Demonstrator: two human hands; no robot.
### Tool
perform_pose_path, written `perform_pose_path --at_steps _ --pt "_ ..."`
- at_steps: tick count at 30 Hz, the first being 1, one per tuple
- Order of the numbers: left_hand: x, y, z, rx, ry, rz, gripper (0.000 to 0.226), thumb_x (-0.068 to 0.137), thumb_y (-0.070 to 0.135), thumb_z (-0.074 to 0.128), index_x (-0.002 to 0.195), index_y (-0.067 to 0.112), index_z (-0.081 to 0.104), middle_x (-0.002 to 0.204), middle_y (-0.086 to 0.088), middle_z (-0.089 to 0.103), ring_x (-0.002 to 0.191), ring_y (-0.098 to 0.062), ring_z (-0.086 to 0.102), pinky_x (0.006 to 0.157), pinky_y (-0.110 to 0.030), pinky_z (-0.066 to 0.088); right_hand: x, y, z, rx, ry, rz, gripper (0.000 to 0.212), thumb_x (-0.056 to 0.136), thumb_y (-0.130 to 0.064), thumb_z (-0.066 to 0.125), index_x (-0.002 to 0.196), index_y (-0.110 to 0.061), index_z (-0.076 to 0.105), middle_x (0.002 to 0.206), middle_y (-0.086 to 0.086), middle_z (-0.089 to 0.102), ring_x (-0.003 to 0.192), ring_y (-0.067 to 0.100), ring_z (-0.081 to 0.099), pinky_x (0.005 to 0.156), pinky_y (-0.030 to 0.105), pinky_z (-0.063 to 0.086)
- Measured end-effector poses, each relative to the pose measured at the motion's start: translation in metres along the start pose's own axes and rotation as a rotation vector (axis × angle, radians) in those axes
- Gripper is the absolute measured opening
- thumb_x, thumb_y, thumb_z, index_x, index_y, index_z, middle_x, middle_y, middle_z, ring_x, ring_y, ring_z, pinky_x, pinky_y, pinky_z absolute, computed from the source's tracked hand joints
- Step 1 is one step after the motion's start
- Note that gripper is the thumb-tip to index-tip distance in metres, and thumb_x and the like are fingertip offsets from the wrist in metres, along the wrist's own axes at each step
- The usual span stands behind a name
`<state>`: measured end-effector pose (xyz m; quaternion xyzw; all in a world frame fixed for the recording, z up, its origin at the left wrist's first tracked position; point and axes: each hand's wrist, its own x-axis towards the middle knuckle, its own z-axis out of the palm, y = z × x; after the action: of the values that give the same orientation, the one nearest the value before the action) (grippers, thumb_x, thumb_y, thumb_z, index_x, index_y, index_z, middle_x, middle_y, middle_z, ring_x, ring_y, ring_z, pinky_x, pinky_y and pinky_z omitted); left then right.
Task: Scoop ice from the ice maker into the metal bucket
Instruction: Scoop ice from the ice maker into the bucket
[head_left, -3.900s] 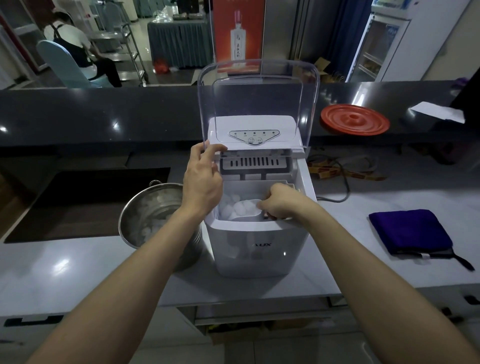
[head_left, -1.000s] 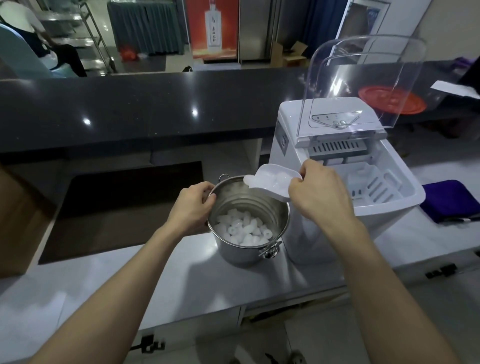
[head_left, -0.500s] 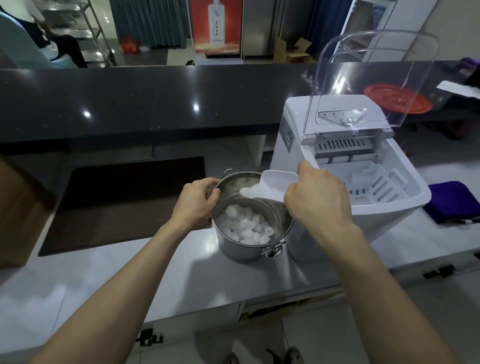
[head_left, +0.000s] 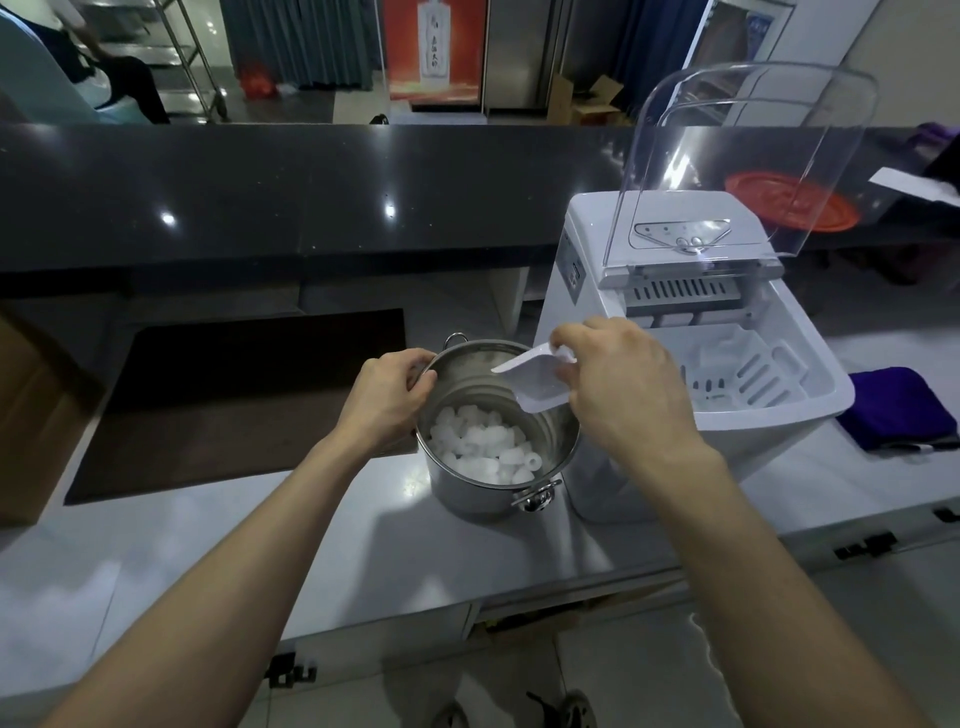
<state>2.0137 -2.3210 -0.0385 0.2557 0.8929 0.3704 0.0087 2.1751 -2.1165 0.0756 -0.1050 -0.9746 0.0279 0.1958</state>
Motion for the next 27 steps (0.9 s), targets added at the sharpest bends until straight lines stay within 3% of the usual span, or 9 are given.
perform_pose_path --at_steps 3,7,11,15,19,22,27 --pt "0.003 -0.001 0.000 -0.003 0.002 -0.013 0.019 0.104 0.024 0.065 0.116 0.025 0.081 0.056 0.032 0.056 0.061 0.000 0.051 0.064 -0.027 0.037 -0.001 0.006 -0.004 0.133 0.028 0.029 0.013 0.096 -0.017 0.074 0.108 -0.019 0.073 0.096 0.001 0.070 0.092 0.028 0.065 0.073 0.041 0.053" --pt "0.004 -0.003 0.000 -0.032 0.009 -0.041 0.017 0.104 0.029 0.068 0.113 0.027 0.082 0.057 0.029 0.058 0.066 0.001 0.058 0.061 -0.016 0.036 -0.002 0.017 -0.014 0.337 0.034 0.145 0.019 0.096 -0.025 0.077 0.115 -0.025 0.075 0.096 -0.003 0.073 0.091 0.019 0.071 0.085 0.039 0.057" --pt "0.006 -0.003 -0.002 -0.019 0.021 -0.057 0.016 0.104 0.035 0.068 0.110 0.030 0.082 0.059 0.027 0.058 0.067 0.001 0.058 0.062 -0.018 0.039 -0.005 0.029 -0.025 0.401 0.011 0.172 0.025 0.098 -0.013 0.072 0.120 -0.025 0.075 0.095 -0.007 0.071 0.092 0.016 0.071 0.088 0.040 0.058" --pt "0.007 -0.004 -0.004 0.035 0.041 -0.090 0.020 0.104 0.046 0.064 0.102 0.035 0.081 0.082 0.019 0.073 0.086 -0.011 0.070 0.074 -0.035 0.056 -0.007 0.029 -0.030 0.373 -0.011 0.046 0.037 0.096 0.003 0.066 0.124 -0.020 0.075 0.107 -0.004 0.071 0.096 0.015 0.068 0.086 0.042 0.058" --pt "0.006 0.000 -0.005 0.039 0.039 -0.072 0.019 0.104 0.042 0.064 0.104 0.034 0.081 0.090 0.016 0.076 0.091 -0.012 0.070 0.081 -0.037 0.058 -0.007 0.024 -0.023 0.318 -0.045 0.030 0.043 0.092 0.005 0.065 0.123 -0.024 0.075 0.109 -0.004 0.072 0.099 0.023 0.068 0.083 0.048 0.059" --pt "0.005 -0.002 -0.006 0.071 0.064 -0.070 0.018 0.103 0.043 0.063 0.105 0.034 0.079 0.097 0.014 0.073 0.095 -0.014 0.067 0.084 -0.039 0.057 -0.008 0.022 -0.018 0.340 -0.066 0.130 0.042 0.094 0.002 0.064 0.123 -0.026 0.075 0.105 -0.005 0.072 0.095 0.017 0.069 0.083 0.044 0.059" --pt "0.002 0.007 -0.007 0.086 0.207 -0.095 0.015 0.102 0.037 0.063 0.100 0.032 0.077 0.097 0.010 0.063 0.089 -0.014 0.063 0.078 -0.034 0.048 -0.007 0.025 -0.018 0.464 -0.027 0.348 0.032 0.102 -0.009 0.063 0.128 -0.025 0.073 0.098 -0.011 0.070 0.095 0.017 0.071 0.091 0.038 0.058"
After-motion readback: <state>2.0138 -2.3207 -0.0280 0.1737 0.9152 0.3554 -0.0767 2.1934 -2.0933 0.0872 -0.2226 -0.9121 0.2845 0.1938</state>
